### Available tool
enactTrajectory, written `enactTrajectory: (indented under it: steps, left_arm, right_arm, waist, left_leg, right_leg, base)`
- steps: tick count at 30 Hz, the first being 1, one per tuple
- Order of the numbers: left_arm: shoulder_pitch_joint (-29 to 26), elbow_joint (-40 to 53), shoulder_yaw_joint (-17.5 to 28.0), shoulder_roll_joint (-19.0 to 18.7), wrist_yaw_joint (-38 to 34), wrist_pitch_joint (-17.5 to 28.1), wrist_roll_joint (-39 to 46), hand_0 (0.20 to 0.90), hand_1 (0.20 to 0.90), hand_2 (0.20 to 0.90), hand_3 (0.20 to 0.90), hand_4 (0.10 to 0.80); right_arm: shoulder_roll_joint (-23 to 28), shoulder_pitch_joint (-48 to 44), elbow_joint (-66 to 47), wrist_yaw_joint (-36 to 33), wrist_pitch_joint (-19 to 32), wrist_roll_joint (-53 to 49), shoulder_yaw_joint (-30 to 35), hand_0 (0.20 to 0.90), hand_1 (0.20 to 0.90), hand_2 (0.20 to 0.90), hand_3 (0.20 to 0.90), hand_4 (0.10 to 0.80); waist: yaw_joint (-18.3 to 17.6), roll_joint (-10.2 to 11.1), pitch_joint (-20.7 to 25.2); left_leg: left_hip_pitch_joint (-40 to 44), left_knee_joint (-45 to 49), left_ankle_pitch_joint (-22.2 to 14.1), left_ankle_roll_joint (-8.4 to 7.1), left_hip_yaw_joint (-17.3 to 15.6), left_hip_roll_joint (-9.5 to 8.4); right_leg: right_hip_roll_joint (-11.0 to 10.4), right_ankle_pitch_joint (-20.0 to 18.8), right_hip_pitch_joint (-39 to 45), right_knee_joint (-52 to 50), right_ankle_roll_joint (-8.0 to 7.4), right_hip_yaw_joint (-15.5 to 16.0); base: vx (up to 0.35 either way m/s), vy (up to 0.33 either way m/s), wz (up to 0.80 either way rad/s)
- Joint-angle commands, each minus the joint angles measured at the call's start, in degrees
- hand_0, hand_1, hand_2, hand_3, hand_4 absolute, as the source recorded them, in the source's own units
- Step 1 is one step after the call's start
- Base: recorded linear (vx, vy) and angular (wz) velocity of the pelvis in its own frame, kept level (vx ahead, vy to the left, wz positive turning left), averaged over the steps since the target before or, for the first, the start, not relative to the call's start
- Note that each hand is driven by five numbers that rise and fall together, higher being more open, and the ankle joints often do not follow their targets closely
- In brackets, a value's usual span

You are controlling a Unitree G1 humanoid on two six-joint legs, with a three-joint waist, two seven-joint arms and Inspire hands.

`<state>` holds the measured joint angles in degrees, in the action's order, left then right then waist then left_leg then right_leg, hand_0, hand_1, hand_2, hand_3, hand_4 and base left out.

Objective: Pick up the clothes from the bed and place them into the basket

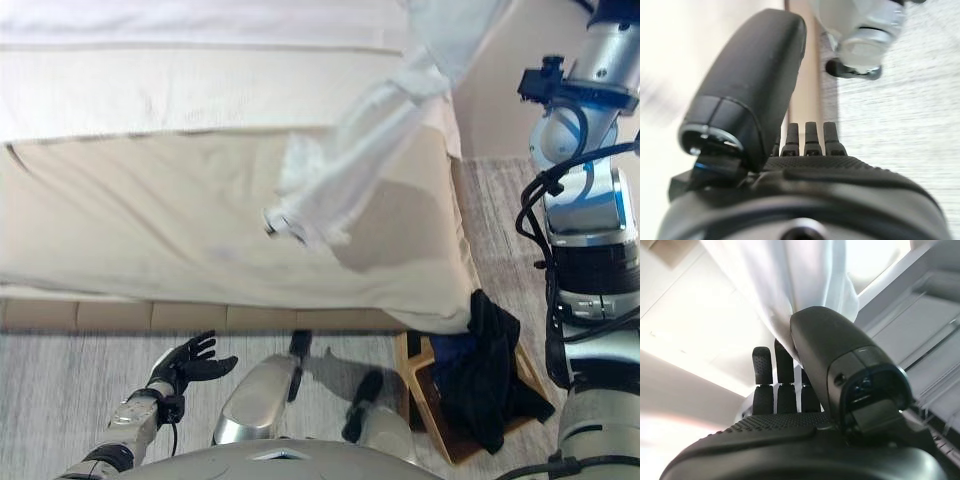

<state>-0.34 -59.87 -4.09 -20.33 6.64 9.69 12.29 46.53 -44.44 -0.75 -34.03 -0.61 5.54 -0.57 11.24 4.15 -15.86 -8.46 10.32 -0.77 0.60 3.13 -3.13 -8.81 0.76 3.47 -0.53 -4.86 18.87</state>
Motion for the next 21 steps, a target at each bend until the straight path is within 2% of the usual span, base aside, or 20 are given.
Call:
enactTrajectory:
  steps: [1, 6, 7, 13, 17, 21]
  left_arm:
    - [2.57, -4.12, -4.55, -0.67, -0.34, -2.15, -4.30, 0.900, 0.900, 0.900, 0.900, 0.800]
    - [2.40, -5.11, -6.46, 0.21, -0.06, -5.43, -7.12, 0.900, 0.900, 0.900, 0.900, 0.800]
    - [2.46, -5.59, -6.99, 0.24, 0.34, -6.61, -8.39, 0.900, 0.900, 0.900, 0.900, 0.800]
    - [2.05, -4.93, -8.61, -0.25, 0.55, -8.67, -9.58, 0.900, 0.900, 0.900, 0.900, 0.800]
    - [0.67, -4.02, -9.22, -0.99, 1.41, -8.76, -9.89, 0.900, 0.900, 0.900, 0.900, 0.800]
    - [-0.48, -3.55, -9.75, -1.87, 2.82, -8.95, -10.77, 0.900, 0.900, 0.900, 0.900, 0.800]
  right_arm:
    - [6.35, -1.68, -5.26, -4.84, 0.62, -0.18, 4.56, 0.300, 0.300, 0.300, 0.200, 0.100]
    - [10.44, -1.10, -5.46, -8.38, -0.55, -0.12, 5.54, 0.300, 0.300, 0.300, 0.200, 0.100]
    - [12.74, -0.95, -5.18, -9.54, -1.38, -0.89, 5.99, 0.300, 0.300, 0.300, 0.200, 0.100]
    - [20.23, -0.88, -1.22, -12.44, -3.45, -3.63, 6.74, 0.300, 0.300, 0.300, 0.200, 0.100]
    - [24.91, 1.45, 6.64, -5.70, -9.57, -8.65, 8.19, 0.300, 0.300, 0.300, 0.200, 0.100]
    - [26.12, 6.21, 11.81, 1.69, -13.03, -11.14, 10.47, 0.300, 0.300, 0.300, 0.200, 0.100]
  waist:
    - [-0.93, 0.10, 10.73]
    - [-3.85, -0.52, 11.90]
    - [-5.12, -0.42, 12.25]
    - [-8.49, 0.26, 13.20]
    - [-11.19, 0.70, 13.61]
    - [-13.10, 0.77, 13.52]
  left_leg:
    - [10.10, -13.08, -1.68, 0.69, 1.15, 0.51]
    - [12.40, -13.20, -2.72, 0.72, -1.86, 1.41]
    - [13.12, -13.06, -3.13, 0.69, -2.97, 1.66]
    - [14.96, -12.48, -4.58, 0.38, -6.61, 2.20]
    - [15.96, -11.88, -5.81, 0.31, -9.71, 2.55]
    - [15.91, -11.33, -6.08, 0.34, -11.18, 2.99]
  right_leg:
    - [1.60, -1.65, 1.48, -3.57, -2.52, -2.51]
    - [2.65, -0.21, 1.41, -2.28, -1.45, -4.77]
    - [3.12, 0.16, 1.50, -1.58, -1.06, -5.88]
    - [4.30, -0.45, 1.80, 1.68, -0.86, -9.36]
    - [4.91, -1.63, 1.56, 3.11, -1.12, -12.09]
    - [5.39, -1.55, 0.55, 2.37, -0.84, -14.32]
  base:
    - [-0.089, -0.109, -0.17]
    - [-0.071, -0.073, -0.36]
    - [-0.031, -0.062, -0.43]
    - [-0.008, -0.055, -0.48]
    - [-0.001, -0.055, -0.41]
    - [-0.016, -0.061, -0.33]
